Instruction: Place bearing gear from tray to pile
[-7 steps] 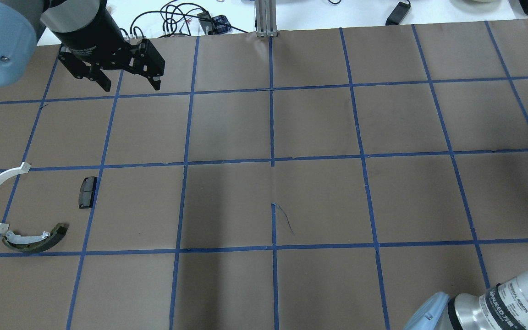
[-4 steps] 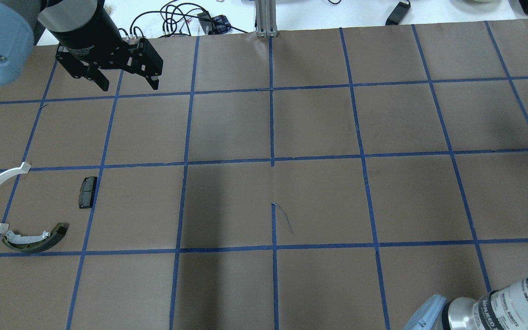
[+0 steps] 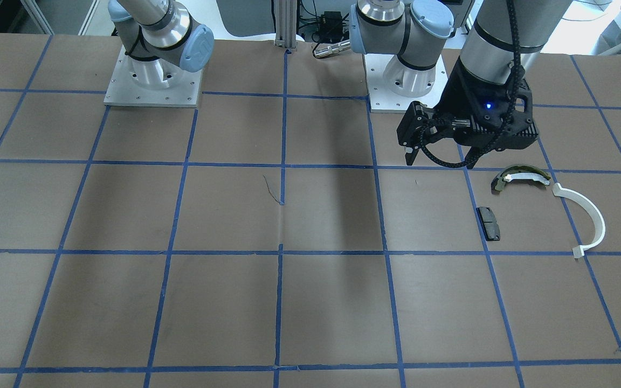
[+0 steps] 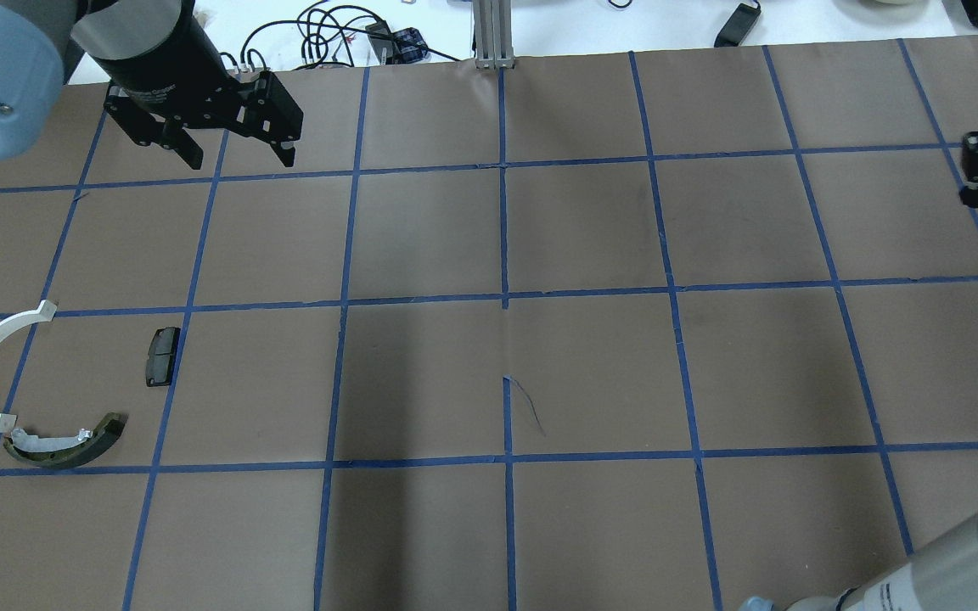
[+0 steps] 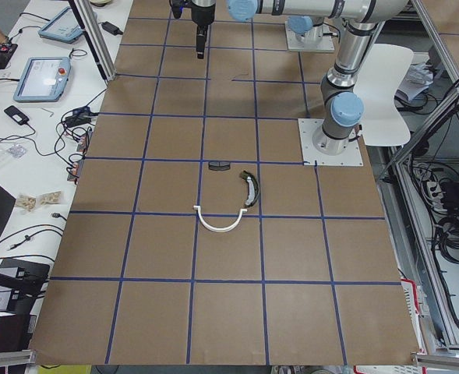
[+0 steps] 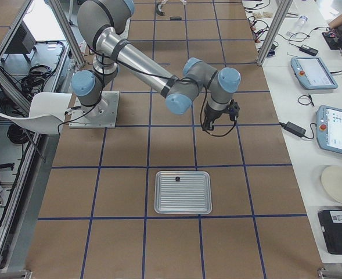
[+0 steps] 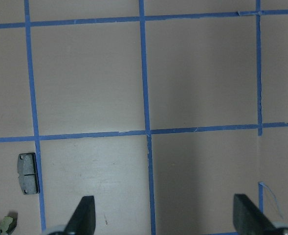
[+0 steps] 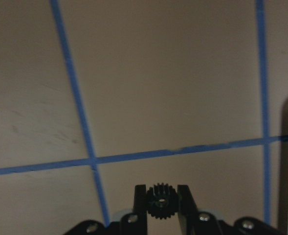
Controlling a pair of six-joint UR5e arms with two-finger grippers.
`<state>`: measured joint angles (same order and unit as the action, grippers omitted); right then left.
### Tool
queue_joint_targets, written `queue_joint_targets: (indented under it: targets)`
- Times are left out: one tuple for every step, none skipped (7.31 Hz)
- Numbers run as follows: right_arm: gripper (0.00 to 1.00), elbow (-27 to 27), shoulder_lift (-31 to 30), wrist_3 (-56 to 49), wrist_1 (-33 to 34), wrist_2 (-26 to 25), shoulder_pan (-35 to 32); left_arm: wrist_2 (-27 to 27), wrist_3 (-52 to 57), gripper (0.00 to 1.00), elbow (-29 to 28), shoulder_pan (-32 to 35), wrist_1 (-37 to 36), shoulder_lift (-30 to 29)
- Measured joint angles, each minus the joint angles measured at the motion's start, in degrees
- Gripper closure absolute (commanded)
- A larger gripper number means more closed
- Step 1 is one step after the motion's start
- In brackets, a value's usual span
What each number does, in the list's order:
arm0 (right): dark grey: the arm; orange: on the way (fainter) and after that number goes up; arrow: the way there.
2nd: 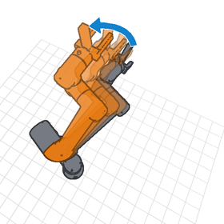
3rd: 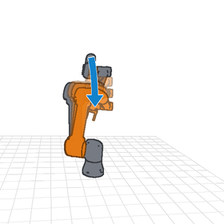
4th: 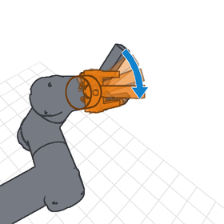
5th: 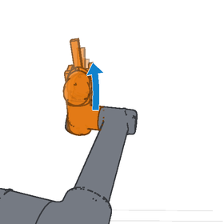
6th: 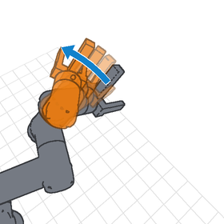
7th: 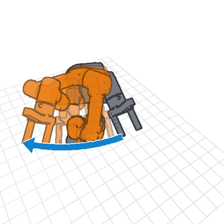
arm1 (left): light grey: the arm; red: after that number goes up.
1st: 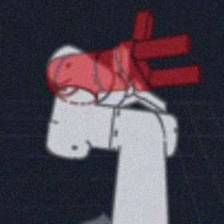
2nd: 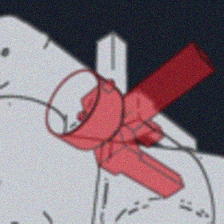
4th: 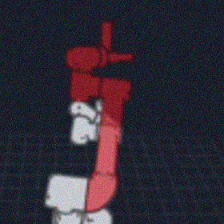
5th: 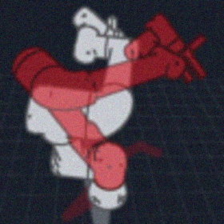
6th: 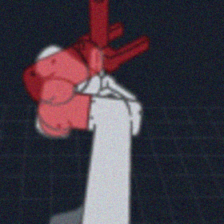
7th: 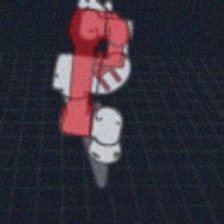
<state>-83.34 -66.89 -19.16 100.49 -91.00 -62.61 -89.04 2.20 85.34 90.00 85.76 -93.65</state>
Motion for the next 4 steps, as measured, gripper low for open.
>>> queue_joint_targets:
  targets:
    - [1.0,-0.5,-0.1,9.2,-0.2,1.9,-6.4,0.0,0.0,0.0,0.0,0.0,0.0,0.0]
    - [1.0,-1.1,-0.1,17.9,0.0,3.4,-12.5,0.0,0.0,0.0,0.0,0.0,-0.1,-0.1]
    - [1.0,-1.6,0.0,25.0,0.3,4.8,-18.4,0.0,0.0,0.0,0.0,0.0,0.0,-0.1]
    - [1.0,-1.8,0.2,30.4,1.0,6.2,-24.0,0.0,0.0,0.0,0.0,0.0,0.0,-0.1]
